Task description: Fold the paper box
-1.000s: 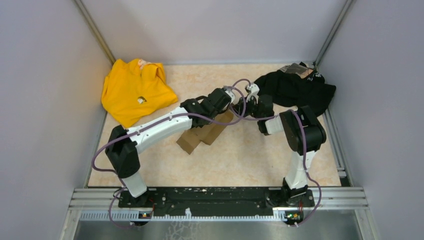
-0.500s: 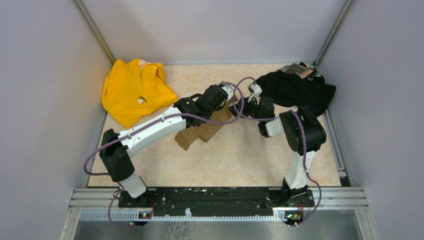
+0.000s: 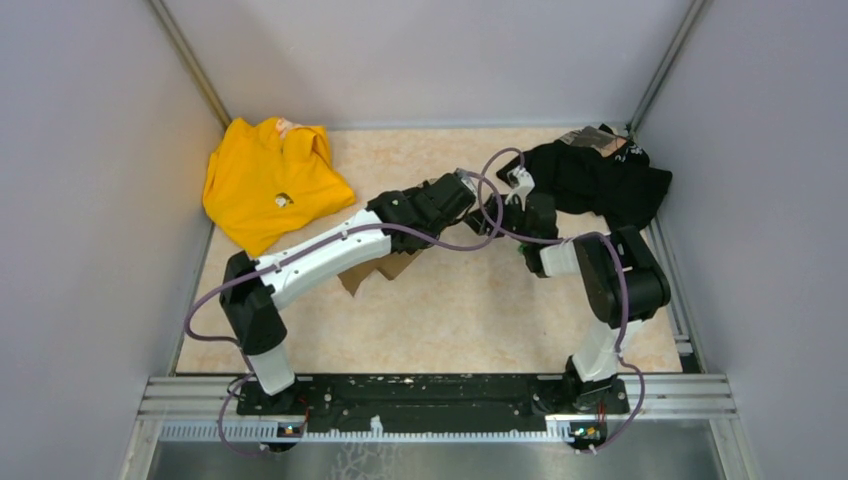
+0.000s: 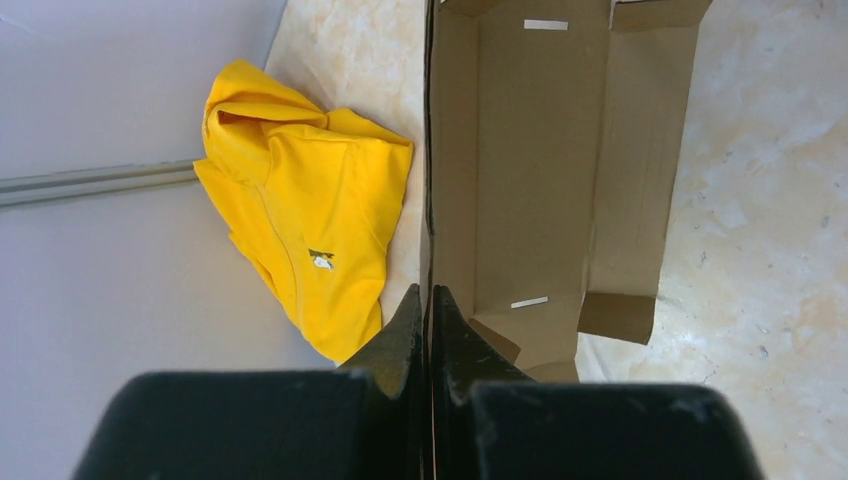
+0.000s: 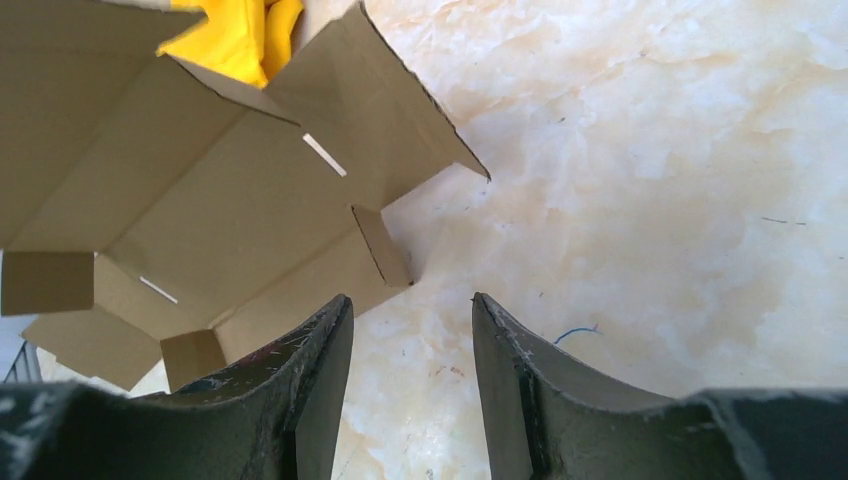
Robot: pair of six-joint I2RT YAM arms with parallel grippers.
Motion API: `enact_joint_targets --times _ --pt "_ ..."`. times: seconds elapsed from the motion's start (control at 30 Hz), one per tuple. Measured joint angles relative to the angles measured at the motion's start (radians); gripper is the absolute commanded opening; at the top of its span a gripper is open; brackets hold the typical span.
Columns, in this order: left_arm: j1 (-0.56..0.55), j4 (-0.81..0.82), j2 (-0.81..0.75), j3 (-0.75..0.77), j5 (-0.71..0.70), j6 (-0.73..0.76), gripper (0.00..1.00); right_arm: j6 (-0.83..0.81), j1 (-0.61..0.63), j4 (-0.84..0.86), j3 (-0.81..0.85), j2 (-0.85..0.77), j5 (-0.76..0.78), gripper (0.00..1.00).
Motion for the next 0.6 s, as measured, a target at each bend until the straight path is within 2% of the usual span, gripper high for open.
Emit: enact_joint_targets --times 0.37,0.6 --pt "-0.097 -0.082 0.127 0.06 -0.047 -0.04 0.0 0.061 -0.078 -0.02 -0.018 -0.021 -0.003 0.47" --pt "-0.132 -0.122 0.161 0.061 -0.084 -0.102 0.0 0.157 -0.108 0.048 -0.003 0.032 -0.043 0.47"
